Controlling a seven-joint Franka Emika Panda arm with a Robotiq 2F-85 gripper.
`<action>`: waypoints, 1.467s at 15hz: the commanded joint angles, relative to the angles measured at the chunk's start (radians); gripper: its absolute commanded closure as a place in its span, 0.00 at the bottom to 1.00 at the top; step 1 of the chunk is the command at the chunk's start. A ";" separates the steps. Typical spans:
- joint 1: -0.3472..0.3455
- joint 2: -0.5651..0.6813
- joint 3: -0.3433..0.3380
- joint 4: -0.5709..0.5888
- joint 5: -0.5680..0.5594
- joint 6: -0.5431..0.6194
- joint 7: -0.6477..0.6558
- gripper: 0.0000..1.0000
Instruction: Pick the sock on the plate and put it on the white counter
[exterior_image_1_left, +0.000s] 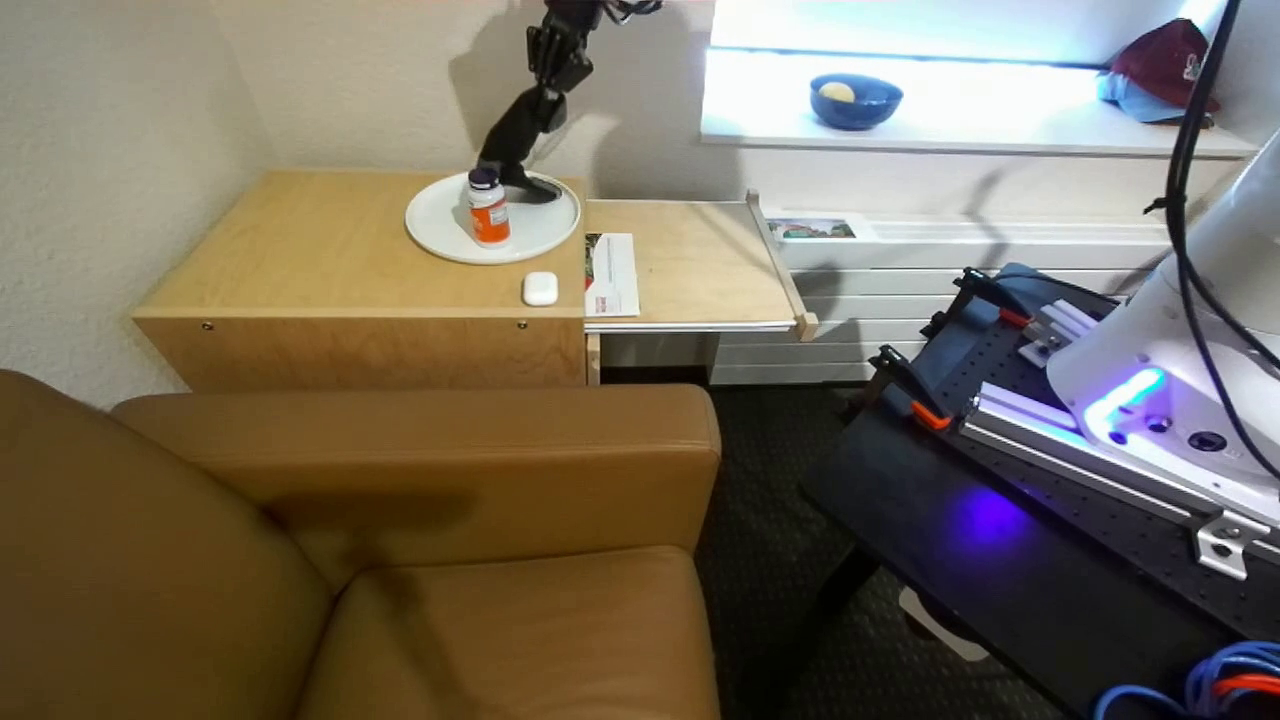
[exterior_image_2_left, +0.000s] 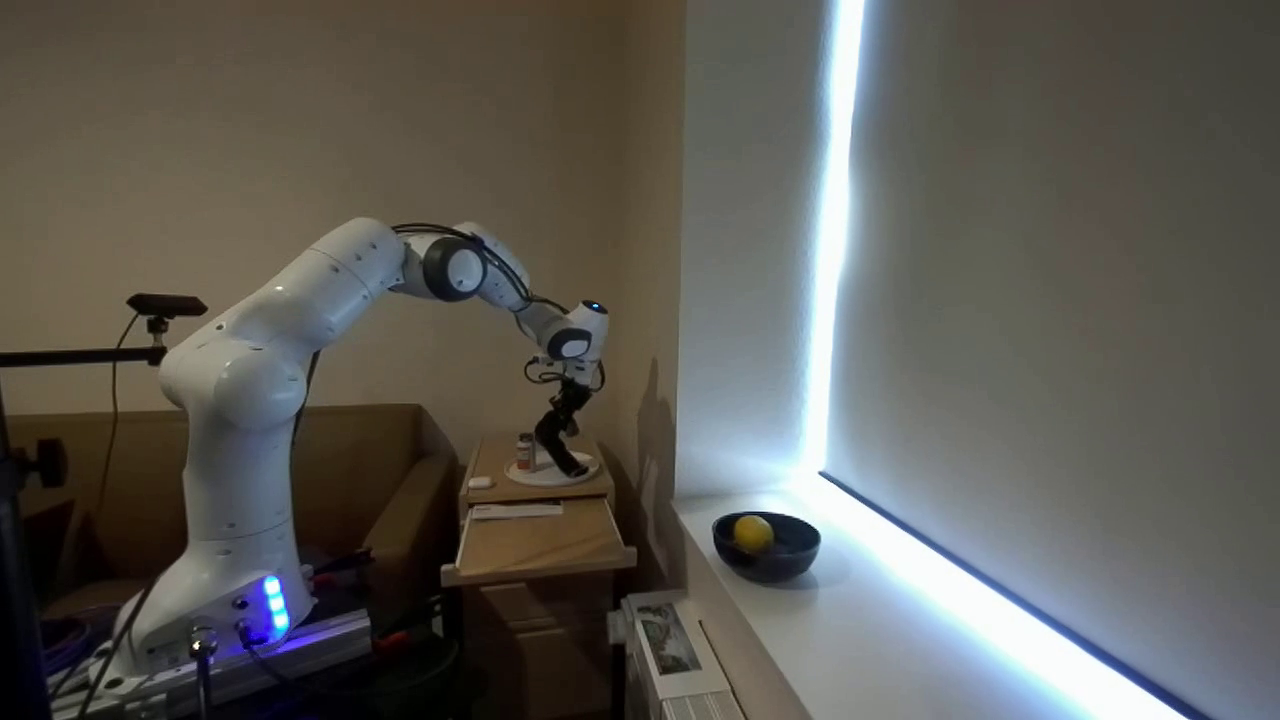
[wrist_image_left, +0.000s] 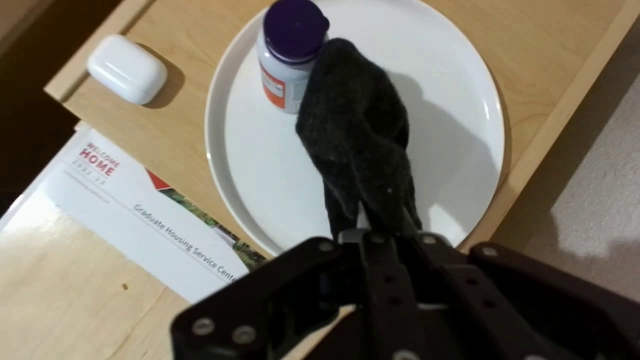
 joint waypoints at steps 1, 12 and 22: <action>-0.095 -0.207 0.008 -0.226 0.103 -0.125 -0.115 0.99; -0.154 -0.672 -0.272 -0.786 0.162 -0.002 0.044 0.99; -0.150 -0.433 -0.314 -0.645 0.029 0.093 0.310 0.99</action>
